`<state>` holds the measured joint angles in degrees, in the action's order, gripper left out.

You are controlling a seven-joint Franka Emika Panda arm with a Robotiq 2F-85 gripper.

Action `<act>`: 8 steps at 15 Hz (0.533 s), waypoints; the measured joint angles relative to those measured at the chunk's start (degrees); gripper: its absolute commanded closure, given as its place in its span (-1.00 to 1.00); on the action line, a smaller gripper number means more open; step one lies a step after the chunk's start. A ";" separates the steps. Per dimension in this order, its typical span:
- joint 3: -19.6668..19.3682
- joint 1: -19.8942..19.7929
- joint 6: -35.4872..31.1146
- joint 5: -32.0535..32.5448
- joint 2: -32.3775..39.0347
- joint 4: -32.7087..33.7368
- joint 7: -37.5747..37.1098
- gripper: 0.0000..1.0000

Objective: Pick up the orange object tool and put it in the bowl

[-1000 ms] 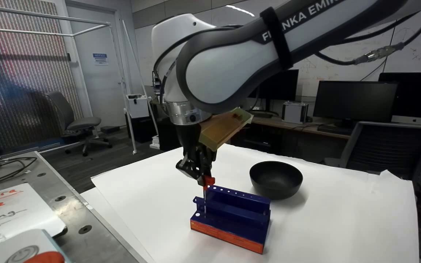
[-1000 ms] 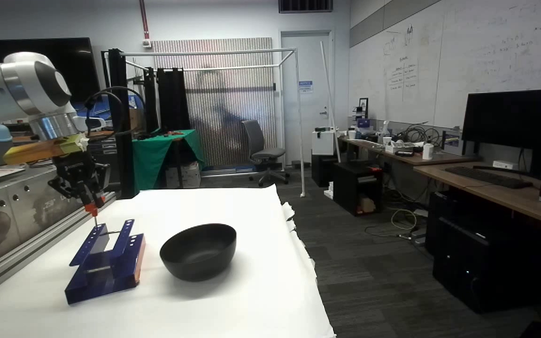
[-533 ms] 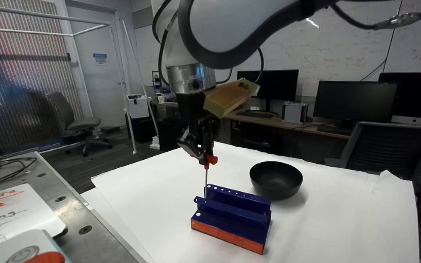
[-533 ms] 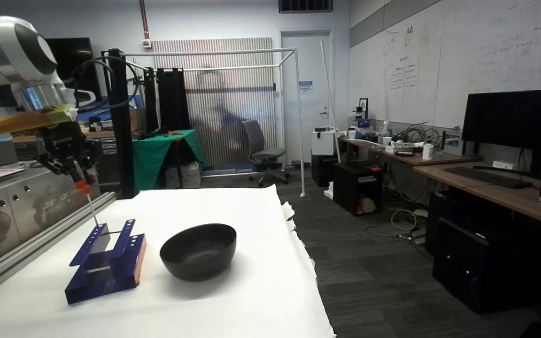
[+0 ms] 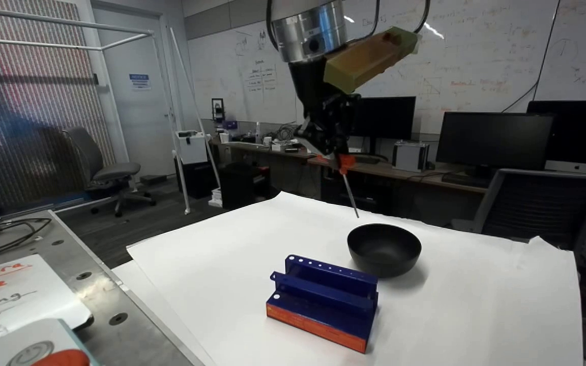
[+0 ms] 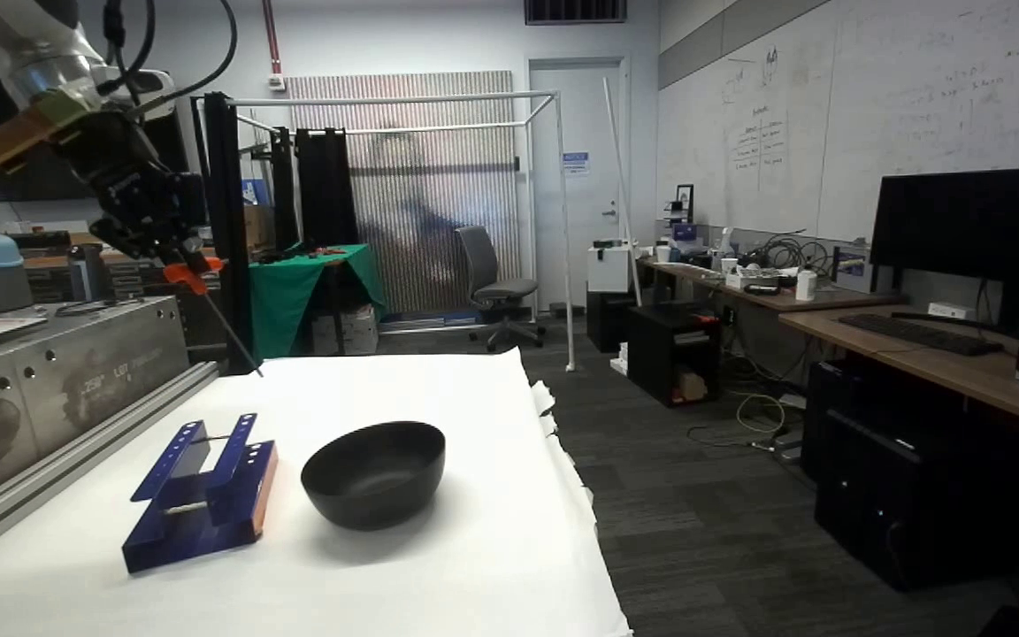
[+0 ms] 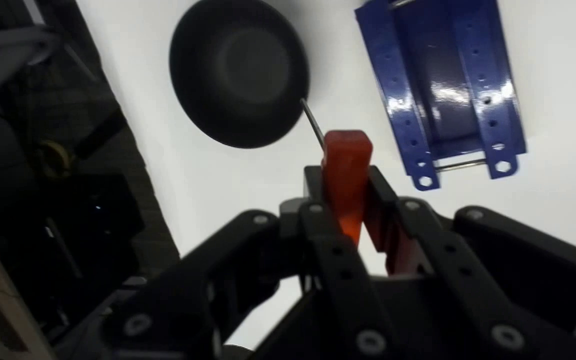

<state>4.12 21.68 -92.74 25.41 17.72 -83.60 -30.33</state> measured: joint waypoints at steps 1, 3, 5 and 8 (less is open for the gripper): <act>-0.36 -0.35 0.48 1.30 -0.04 -1.14 -1.62 0.79; -0.88 -1.38 0.19 3.52 0.64 -4.05 -4.67 0.80; -1.21 -2.46 -1.26 4.60 2.14 -6.55 -7.33 0.80; -1.71 -3.61 -4.44 5.83 5.56 -8.19 -11.04 0.80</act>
<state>2.41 18.07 -97.18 31.24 23.28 -91.79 -41.37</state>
